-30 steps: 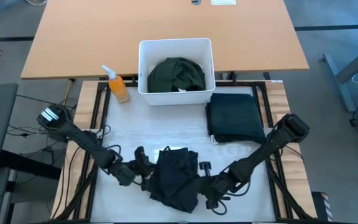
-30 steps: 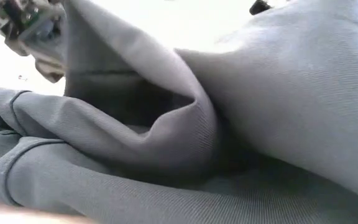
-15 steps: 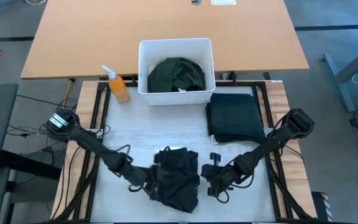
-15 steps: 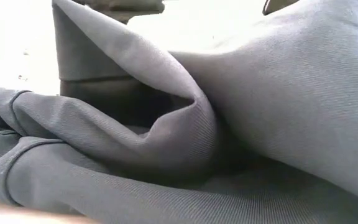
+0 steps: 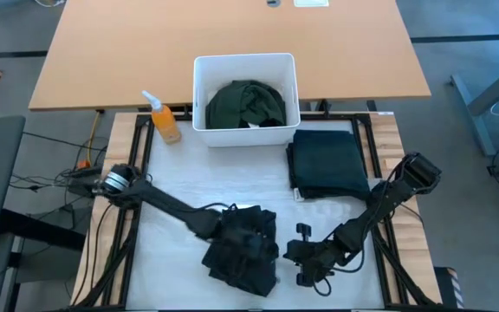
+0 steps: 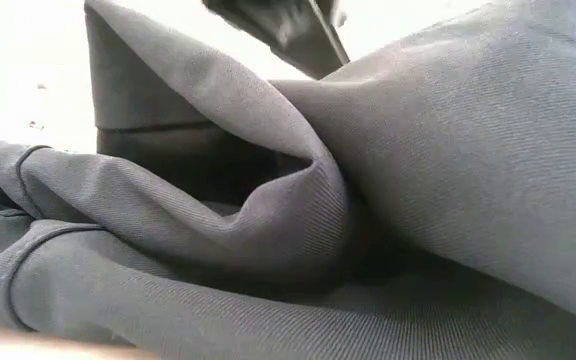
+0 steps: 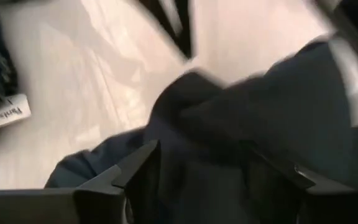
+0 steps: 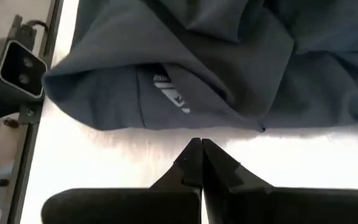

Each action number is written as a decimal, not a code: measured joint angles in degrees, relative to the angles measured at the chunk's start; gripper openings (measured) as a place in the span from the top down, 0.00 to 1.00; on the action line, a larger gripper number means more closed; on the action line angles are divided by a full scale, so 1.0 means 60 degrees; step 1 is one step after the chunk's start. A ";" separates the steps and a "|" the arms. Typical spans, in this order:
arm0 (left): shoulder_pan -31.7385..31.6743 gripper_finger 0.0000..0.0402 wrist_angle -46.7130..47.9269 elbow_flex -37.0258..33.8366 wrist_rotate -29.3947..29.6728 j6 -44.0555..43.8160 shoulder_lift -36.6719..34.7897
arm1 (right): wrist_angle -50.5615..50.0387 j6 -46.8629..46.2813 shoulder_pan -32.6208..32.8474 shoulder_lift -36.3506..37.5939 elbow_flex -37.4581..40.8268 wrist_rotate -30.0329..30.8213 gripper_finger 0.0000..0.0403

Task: Fold laundry
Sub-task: Fold the black shorts from the white laundry organizer

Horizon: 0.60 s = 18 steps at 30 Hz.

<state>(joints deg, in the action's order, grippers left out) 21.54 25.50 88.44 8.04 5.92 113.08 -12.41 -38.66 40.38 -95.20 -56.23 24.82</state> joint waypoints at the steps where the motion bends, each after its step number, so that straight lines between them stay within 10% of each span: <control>1: -0.0116 0.48 0.0242 0.0237 -0.0191 0.0159 0.0198 | 0.0042 0.0001 0.0052 0.0000 0.0000 0.0108 0.95; 18: -0.0815 0.58 0.1703 0.0918 -0.1731 0.0756 0.0882 | 0.0170 -0.0054 0.0557 -0.0576 -0.0007 0.0444 0.95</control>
<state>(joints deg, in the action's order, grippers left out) 16.65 35.72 93.95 -2.35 10.46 118.37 -11.39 -38.98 43.73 -98.65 -56.27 27.48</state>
